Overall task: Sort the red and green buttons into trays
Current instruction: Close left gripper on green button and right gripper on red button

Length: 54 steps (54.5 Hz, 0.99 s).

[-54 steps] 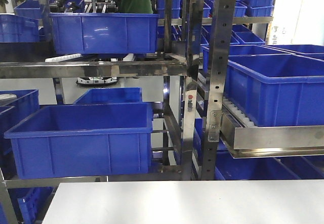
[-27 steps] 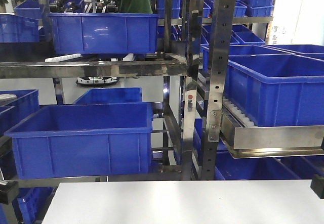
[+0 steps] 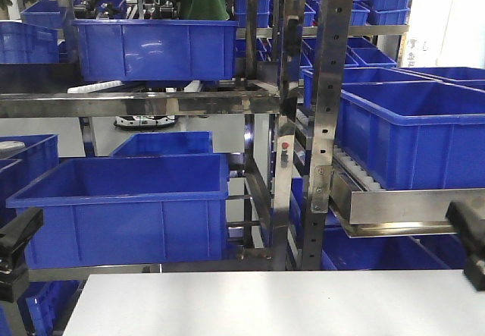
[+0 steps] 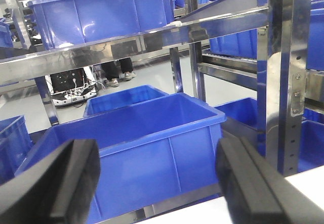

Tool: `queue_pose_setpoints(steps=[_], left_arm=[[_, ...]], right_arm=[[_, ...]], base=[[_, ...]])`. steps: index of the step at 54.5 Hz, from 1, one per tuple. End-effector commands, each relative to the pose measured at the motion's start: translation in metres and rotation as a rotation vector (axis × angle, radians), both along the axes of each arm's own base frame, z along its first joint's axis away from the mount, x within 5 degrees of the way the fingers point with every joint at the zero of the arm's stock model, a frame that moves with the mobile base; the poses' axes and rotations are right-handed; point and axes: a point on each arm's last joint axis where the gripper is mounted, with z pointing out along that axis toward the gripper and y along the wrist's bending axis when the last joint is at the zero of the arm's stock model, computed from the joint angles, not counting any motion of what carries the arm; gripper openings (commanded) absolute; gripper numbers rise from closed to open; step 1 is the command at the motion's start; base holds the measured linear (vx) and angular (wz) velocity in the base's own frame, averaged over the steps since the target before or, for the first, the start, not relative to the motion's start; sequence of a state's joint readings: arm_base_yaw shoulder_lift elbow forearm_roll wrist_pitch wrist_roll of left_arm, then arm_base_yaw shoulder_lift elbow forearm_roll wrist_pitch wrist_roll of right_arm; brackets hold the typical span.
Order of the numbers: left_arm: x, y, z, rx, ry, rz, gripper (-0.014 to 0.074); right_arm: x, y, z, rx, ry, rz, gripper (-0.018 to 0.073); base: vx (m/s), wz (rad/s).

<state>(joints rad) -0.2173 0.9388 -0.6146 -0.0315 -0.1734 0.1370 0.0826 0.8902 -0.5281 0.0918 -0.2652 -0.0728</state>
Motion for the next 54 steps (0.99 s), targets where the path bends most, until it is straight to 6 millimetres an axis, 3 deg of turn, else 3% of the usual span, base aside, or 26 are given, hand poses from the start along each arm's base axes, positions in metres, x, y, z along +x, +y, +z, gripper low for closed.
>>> queue_pose_setpoints(steps=[1,9,20,25,34,54], left_arm=[[-0.001,0.000,0.021,-0.041,-0.122,0.001,0.0593],[0.000,0.000,0.019,-0.037,-0.103,0.001,0.0571],[0.000,0.000,0.019,-0.039,-0.114,0.001,0.0565],[0.000,0.000,0.020,-0.040,-0.118,0.001,0.0565],[0.000,0.000,0.020,-0.040,-0.122,0.001,0.0565],[-0.001,0.000,0.025,-0.048,-0.169,0.003,0.0565]], right_arm=[[0.009,0.001,-0.030,-0.004,0.002,0.004,0.0711],[-0.002,0.008,-0.114,-0.005,0.088,0.090,0.0657],[0.002,0.022,-0.163,0.017,0.066,0.238,0.0559],[0.011,0.026,-0.187,0.022,0.171,0.282,0.0538],[0.023,0.026,-0.202,0.012,0.221,0.274,0.0526],[0.081,0.028,-0.212,-0.008,0.145,0.237,0.0522]], base=[[0.00,0.00],[0.00,0.00],[0.00,0.00],[0.00,0.00],[0.00,0.00],[0.00,0.00]])
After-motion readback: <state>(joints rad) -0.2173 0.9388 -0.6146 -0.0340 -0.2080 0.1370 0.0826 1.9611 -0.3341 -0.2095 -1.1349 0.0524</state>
